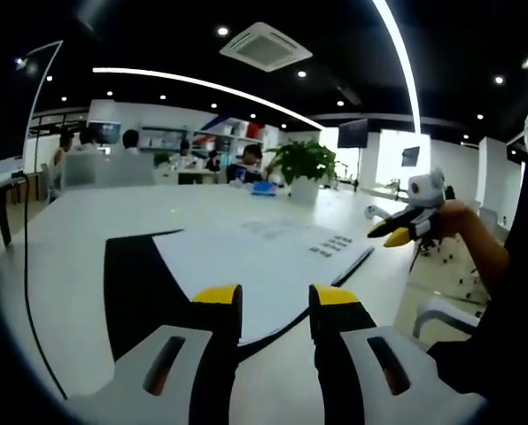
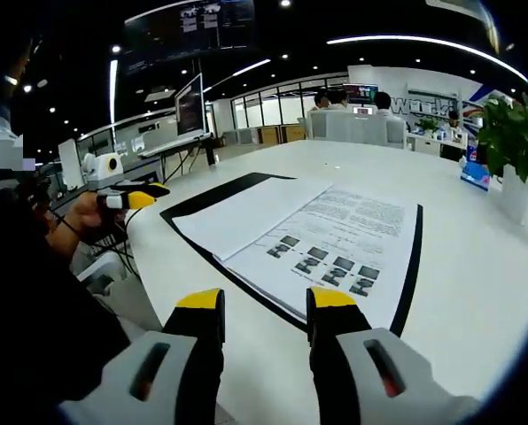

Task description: Flip through the bound document one page at a time

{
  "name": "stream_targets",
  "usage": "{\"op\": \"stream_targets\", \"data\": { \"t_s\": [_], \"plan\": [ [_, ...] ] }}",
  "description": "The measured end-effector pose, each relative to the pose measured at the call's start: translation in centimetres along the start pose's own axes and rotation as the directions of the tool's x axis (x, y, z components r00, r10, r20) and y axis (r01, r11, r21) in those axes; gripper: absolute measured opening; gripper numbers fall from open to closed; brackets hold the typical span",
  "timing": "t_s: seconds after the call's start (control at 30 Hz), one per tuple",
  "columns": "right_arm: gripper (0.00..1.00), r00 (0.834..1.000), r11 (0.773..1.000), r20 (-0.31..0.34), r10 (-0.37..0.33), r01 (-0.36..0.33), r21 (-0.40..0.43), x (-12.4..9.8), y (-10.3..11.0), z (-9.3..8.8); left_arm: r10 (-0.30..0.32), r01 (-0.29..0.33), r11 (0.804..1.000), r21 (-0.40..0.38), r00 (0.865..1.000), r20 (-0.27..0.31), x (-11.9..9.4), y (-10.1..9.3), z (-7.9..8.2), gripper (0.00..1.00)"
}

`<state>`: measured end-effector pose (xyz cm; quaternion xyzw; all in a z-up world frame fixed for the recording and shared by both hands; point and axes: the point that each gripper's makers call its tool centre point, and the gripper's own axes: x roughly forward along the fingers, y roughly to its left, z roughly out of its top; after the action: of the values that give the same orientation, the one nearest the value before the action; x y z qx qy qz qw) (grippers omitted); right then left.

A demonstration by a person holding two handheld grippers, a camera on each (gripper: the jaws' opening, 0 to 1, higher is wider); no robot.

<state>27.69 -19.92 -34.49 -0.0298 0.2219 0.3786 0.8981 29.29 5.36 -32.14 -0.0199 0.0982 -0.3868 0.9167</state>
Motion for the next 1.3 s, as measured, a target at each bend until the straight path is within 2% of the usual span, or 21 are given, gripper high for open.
{"op": "stream_targets", "data": {
  "t_s": [0.5, 0.87, 1.0, 1.1, 1.2, 1.3],
  "plan": [
    [0.38, 1.000, 1.000, 0.007, 0.006, -0.006, -0.004, 0.1, -0.2, 0.2, -0.007, 0.007, 1.000, 0.009, 1.000, -0.005, 0.3, 0.0, 0.4, 0.32],
    [0.38, 1.000, 1.000, 0.002, -0.004, 0.004, 0.002, -0.7, -0.4, -0.1, -0.008, 0.008, 1.000, -0.001, 1.000, -0.006, 0.3, 0.0, -0.1, 0.32],
    [0.38, 1.000, 1.000, 0.006, -0.007, 0.007, -0.004, -1.1, -0.3, 0.0, 0.000, 0.000, 1.000, -0.004, 1.000, 0.005, 0.1, 0.3, 0.3, 0.32],
    [0.38, 1.000, 1.000, 0.022, -0.016, 0.016, 0.011, -1.2, -0.4, 0.1, -0.002, 0.002, 1.000, -0.001, 1.000, 0.011, 0.1, 0.1, 0.4, 0.32],
    [0.39, 0.995, 0.998, 0.092, -0.030, 0.025, 0.058, -1.3, -0.7, 1.0, -0.015, 0.015, 1.000, -0.004, 1.000, 0.011, 0.1, -0.4, 0.3, 0.33],
    [0.42, 0.994, 0.998, 0.106, -0.030, 0.024, 0.059, -1.4, -0.7, 1.3, -0.032, 0.033, 0.999, -0.025, 0.999, 0.028, 0.1, -0.8, 0.5, 0.33]
  ]
}}
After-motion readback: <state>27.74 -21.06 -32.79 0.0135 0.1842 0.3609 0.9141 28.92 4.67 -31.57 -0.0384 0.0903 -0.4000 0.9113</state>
